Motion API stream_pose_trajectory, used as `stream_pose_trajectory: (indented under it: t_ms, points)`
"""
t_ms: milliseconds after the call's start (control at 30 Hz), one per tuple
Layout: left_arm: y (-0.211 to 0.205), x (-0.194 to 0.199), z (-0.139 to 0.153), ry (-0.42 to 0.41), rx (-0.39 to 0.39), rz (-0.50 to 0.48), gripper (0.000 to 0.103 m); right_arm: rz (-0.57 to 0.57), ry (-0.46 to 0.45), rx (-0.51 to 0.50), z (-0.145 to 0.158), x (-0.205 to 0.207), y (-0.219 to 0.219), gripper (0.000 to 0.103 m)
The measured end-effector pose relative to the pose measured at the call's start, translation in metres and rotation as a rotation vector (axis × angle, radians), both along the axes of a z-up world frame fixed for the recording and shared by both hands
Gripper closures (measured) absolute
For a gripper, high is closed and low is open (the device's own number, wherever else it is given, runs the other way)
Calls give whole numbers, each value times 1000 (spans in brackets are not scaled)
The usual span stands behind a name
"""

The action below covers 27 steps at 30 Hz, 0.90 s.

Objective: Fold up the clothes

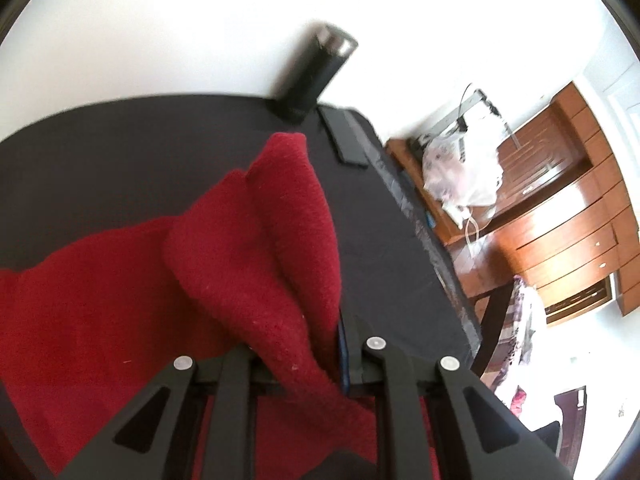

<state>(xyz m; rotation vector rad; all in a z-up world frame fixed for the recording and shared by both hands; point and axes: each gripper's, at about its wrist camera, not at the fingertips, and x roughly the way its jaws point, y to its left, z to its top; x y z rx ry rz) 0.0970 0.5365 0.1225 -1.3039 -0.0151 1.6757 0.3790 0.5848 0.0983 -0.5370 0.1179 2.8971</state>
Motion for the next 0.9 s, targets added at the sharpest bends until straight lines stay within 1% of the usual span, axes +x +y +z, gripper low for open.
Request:
stream_pose_trajectory:
  t_ms: [133, 233, 333, 467, 633, 767, 900]
  points:
    - [-49, -15, 12, 5, 68, 33, 85, 56, 38, 77, 17, -11, -41, 84]
    - [-94, -30, 10, 4, 115, 63, 85, 113, 50, 151, 23, -23, -79, 84]
    - [-139, -46, 0, -9, 156, 100, 85, 187, 32, 206, 19, -41, -118, 84]
    - [-191, -67, -31, -48, 179, 149, 85, 282, -35, 236, 0, -66, -161, 84]
    - [-231, -83, -74, -84, 204, 187, 85, 370, -142, 262, -32, -93, -199, 84]
    - [-251, -95, -106, -118, 222, 213, 85, 411, -214, 273, -52, -111, -214, 84]
    - [-255, -100, -130, -125, 195, 227, 85, 435, -283, 278, -69, -129, -221, 84]
